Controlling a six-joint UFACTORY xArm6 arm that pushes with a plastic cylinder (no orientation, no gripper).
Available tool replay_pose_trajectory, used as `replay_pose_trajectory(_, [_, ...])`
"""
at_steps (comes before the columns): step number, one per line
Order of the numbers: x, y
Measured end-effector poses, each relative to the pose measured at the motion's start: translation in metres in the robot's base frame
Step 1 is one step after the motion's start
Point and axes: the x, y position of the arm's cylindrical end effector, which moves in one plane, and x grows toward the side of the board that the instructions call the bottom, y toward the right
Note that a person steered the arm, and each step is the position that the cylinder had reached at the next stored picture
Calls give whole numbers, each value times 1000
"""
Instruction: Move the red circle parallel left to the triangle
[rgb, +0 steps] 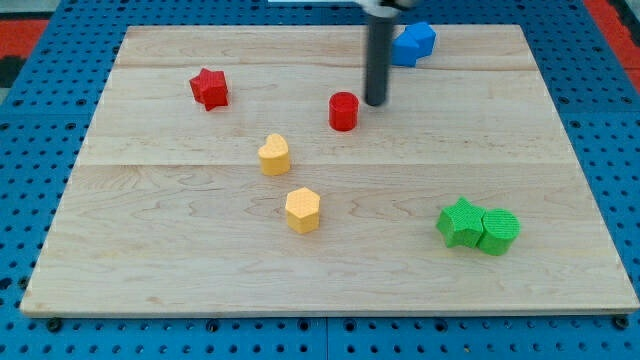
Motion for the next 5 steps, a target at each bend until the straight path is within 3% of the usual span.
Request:
replay_pose_trajectory(1, [54,11])
replay_pose_trajectory(2, [32,-61])
replay_pose_trajectory(3, [-23,-111])
replay_pose_trajectory(5, [-24,-148])
